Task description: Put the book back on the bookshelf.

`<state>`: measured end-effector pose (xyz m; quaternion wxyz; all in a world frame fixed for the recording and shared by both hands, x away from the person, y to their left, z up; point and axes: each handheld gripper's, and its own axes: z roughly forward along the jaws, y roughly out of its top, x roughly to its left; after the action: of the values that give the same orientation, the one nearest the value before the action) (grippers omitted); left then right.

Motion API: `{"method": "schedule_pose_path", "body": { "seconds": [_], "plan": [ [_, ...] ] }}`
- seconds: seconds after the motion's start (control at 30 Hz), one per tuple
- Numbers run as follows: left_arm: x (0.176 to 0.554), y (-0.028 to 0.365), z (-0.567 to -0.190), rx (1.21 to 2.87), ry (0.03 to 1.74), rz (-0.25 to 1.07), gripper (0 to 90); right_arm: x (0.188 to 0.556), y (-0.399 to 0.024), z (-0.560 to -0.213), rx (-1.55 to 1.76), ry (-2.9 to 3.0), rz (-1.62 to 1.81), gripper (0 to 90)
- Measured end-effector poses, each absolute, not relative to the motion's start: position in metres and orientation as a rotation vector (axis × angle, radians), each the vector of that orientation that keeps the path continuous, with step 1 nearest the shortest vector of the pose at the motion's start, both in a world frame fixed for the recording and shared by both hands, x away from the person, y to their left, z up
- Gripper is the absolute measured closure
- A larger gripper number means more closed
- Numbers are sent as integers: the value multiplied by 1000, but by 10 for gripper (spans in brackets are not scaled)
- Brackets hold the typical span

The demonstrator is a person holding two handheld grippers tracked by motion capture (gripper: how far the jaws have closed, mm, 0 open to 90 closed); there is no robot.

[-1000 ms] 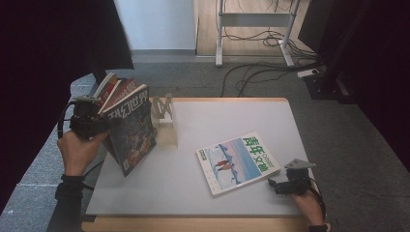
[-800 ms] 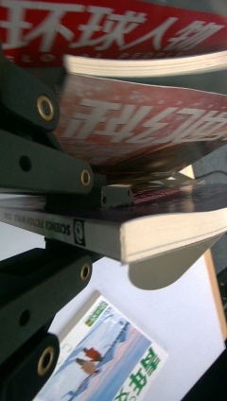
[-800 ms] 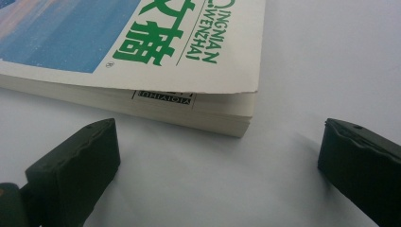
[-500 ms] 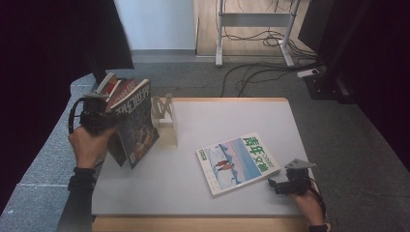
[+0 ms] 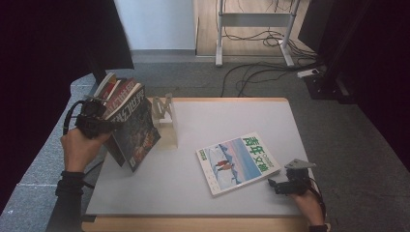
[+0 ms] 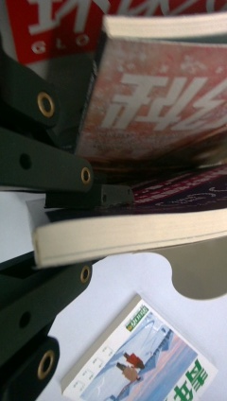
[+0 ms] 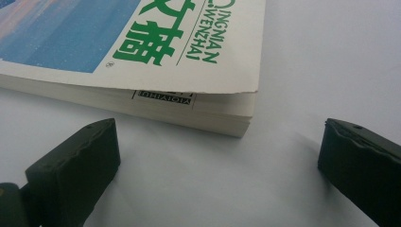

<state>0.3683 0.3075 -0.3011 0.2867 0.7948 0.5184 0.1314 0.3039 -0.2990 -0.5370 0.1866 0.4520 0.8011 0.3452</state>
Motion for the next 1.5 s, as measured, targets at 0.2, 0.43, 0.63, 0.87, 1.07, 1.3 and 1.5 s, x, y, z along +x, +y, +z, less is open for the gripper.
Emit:
{"method": "schedule_pose_path", "body": {
  "seconds": [0.2,0.43,0.63,0.87,1.07,1.3,1.5],
  "plan": [
    [368,312,-301,2067,1381,419,829,304,-299,-537,1273,2255,972,0],
    [371,311,-298,2027,1375,463,829,304,-299,-537,1273,2258,973,0],
    [375,310,-300,1981,1368,481,828,304,-299,-537,1272,2258,973,0],
    [379,306,-311,1963,1340,458,827,304,-299,-537,1271,2258,973,0],
    [370,311,-320,2006,1309,406,820,304,-299,-537,1273,2255,973,0],
    [362,317,-327,1984,1289,410,806,304,-299,-537,1270,2257,972,0],
    [355,315,-334,1997,1256,391,729,304,-299,-537,1270,2256,973,0]
  ]
}}
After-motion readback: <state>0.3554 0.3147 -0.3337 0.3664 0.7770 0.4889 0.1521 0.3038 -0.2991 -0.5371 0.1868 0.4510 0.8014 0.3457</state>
